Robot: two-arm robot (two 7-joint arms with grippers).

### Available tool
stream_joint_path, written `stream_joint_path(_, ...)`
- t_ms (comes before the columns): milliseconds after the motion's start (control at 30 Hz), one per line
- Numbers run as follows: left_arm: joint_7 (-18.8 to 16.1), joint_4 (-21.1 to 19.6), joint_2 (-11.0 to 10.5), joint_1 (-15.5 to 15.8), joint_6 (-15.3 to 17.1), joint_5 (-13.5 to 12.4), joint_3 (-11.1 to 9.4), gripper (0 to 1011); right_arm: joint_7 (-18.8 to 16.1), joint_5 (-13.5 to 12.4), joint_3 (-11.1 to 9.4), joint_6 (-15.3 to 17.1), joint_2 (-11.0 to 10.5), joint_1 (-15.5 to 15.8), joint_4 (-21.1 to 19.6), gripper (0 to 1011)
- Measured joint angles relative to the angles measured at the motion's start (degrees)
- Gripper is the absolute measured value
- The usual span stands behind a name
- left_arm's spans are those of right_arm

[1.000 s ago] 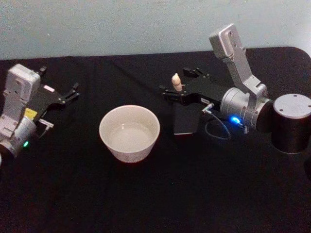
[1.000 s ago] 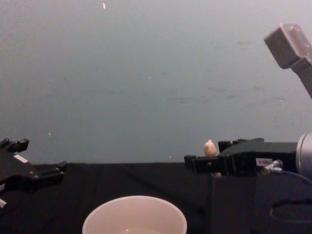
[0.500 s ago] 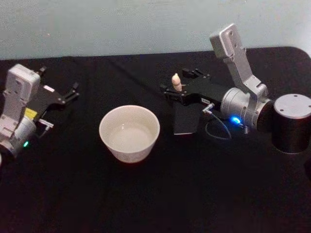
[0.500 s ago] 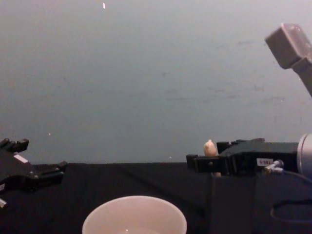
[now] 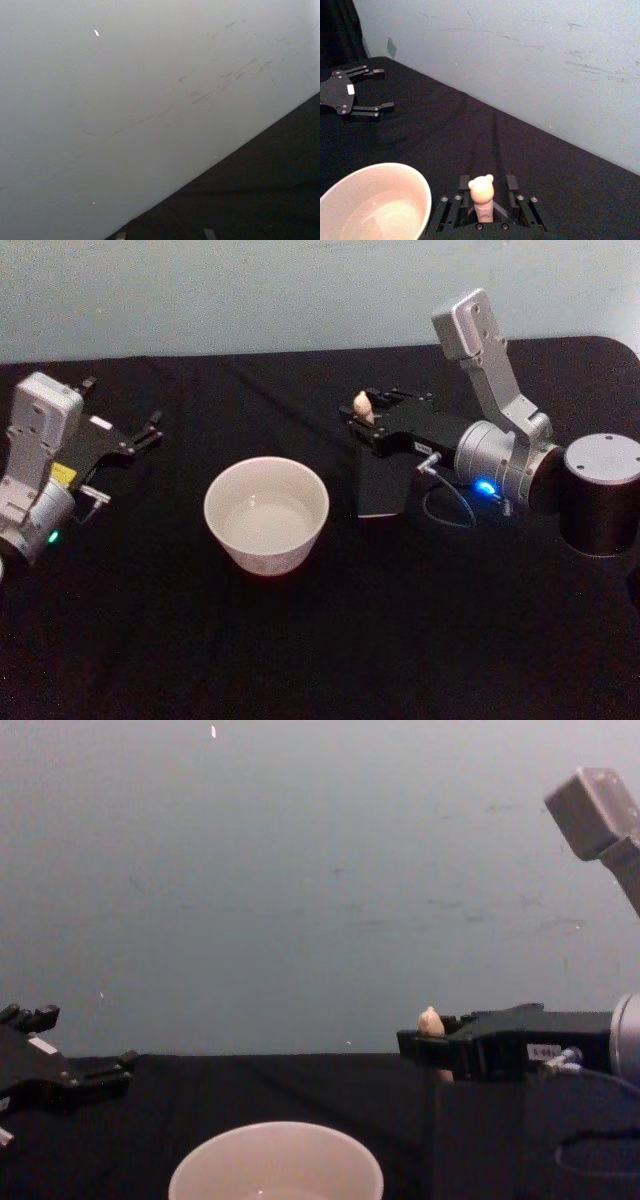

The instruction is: Pick up the stirring spoon with one hand, stir inside the cup, then place it back in its original position.

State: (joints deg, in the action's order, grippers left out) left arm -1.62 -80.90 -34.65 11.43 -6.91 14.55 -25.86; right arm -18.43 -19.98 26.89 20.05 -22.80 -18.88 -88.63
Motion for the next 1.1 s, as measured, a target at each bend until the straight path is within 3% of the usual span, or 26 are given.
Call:
stream_joint_path(33, 0.0, 0.0, 0.0, 0.0, 0.0, 0.0, 0.0, 1001, 0.0, 0.0, 0.0, 0.0, 0.0, 0.0, 0.0, 417)
stream_joint_path(300, 0.0, 0.0, 0.0, 0.0, 0.0, 0.0, 0.0, 1001, 0.0, 0.0, 0.0, 0.0, 0.0, 0.0, 0.0, 216)
stream_joint_path(733, 0.0, 0.0, 0.0, 0.0, 0.0, 0.0, 0.0, 1001, 0.0, 0.0, -0.1, 0.0, 0.0, 0.1, 0.0, 216)
stream_joint_path(1100, 0.0, 0.0, 0.0, 0.0, 0.0, 0.0, 0.0, 1001, -0.6, -1.7, -4.1, -2.0, -0.5, 2.9, -5.5, 216)
